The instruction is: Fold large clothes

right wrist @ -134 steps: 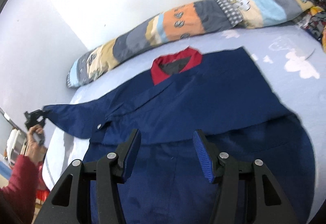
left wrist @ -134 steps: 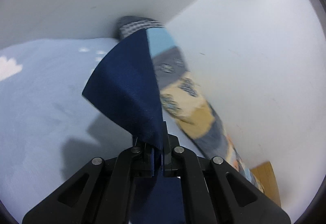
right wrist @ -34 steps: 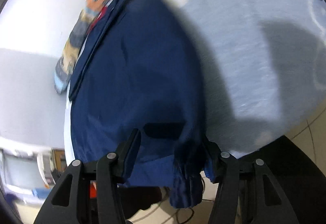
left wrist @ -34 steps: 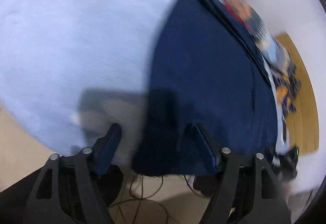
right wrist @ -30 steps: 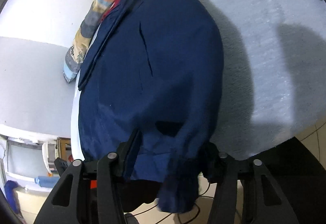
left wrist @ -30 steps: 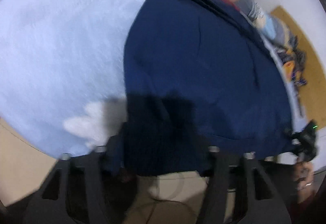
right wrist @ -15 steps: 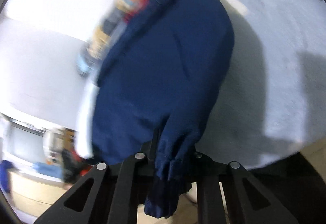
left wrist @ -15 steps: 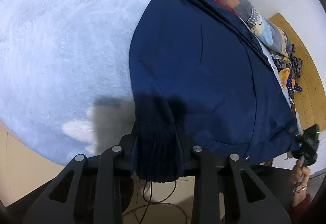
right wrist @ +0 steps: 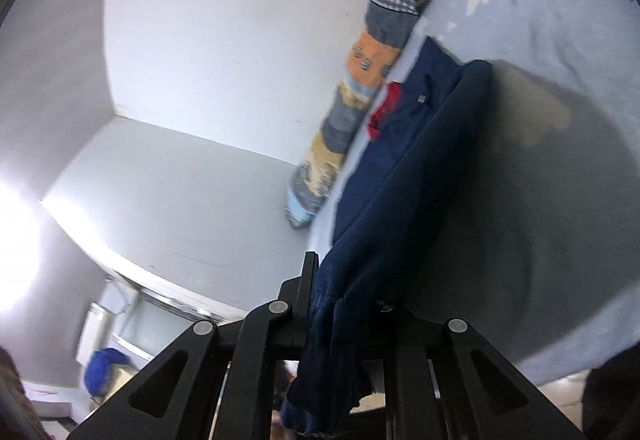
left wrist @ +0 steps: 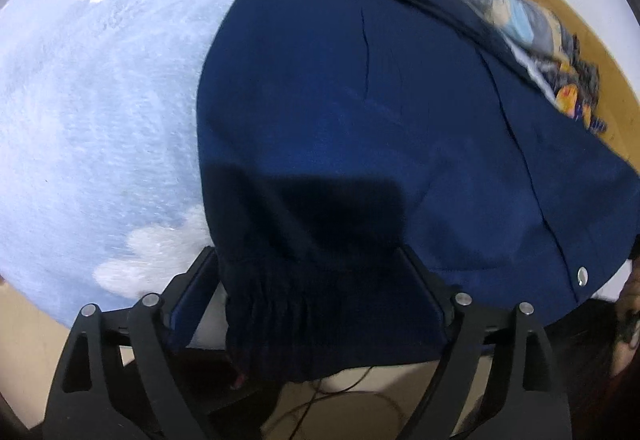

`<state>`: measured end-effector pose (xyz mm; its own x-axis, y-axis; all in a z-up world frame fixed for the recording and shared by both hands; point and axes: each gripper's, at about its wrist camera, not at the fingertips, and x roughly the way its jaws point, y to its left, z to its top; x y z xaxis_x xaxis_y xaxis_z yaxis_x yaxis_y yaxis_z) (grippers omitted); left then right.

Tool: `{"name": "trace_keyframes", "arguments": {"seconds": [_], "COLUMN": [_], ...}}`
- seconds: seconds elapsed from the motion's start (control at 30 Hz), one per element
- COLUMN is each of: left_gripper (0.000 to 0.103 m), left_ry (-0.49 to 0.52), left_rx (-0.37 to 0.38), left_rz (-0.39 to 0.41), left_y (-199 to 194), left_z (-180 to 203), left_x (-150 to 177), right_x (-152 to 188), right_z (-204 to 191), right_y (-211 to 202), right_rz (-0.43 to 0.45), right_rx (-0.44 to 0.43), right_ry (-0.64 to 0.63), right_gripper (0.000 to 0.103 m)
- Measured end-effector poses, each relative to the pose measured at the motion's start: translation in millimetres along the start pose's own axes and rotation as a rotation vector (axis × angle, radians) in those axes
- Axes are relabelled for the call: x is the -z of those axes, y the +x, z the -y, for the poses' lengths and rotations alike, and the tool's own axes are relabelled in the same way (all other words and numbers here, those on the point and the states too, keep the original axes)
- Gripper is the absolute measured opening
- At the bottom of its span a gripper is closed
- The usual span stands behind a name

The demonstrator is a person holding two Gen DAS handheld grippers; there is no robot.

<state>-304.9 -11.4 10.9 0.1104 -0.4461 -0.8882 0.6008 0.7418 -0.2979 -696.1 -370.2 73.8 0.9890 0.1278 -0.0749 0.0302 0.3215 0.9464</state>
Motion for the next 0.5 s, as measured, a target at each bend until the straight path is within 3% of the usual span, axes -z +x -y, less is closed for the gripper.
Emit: {"name": "trace_keyframes", "arguments": {"seconds": [0.07, 0.13, 0.17, 0.23, 0.4, 0.5], "left_gripper": [0.07, 0.031, 0.025, 0.022, 0.02, 0.019], "left_ry": [-0.027, -0.04, -0.052, -0.066, 0.023, 0.02], "left_rx": [0.016, -0.003, 0.006, 0.018, 0.028, 0.081], "left_rz": [0.023, 0.04, 0.046, 0.061, 0.112, 0.131], "left_y": [-5.1, -11.0, -13.6, -19.1, -39.7, -52.7], "left_z": [-6.7, -13.1, -16.2, -16.6, 7.5, 10.5], "left_x": [-2.9, -3.5, -3.6, -3.4, -3.1, -11.0], "right_x": [-1.9, -6.1, -7.1, -6.9, -7.5, -7.5], "right_z": [-1.8, 0.0, 1.6, 0.3, -0.8, -4.7], "right_y": [5.5, 7.8, 9.8, 11.7, 4.5, 3.6], "right_rz": [0.016, 0.022, 0.021, 0.015, 0.025, 0.014], "right_rx": [-0.017, -0.015, -0.01, 0.008, 0.036, 0.068], "right_ry": [0.004, 0.012, 0.012, 0.002, -0.011, -0.038], "right_gripper": [0.011, 0.011, 0.011, 0.012, 0.011, 0.011]}}
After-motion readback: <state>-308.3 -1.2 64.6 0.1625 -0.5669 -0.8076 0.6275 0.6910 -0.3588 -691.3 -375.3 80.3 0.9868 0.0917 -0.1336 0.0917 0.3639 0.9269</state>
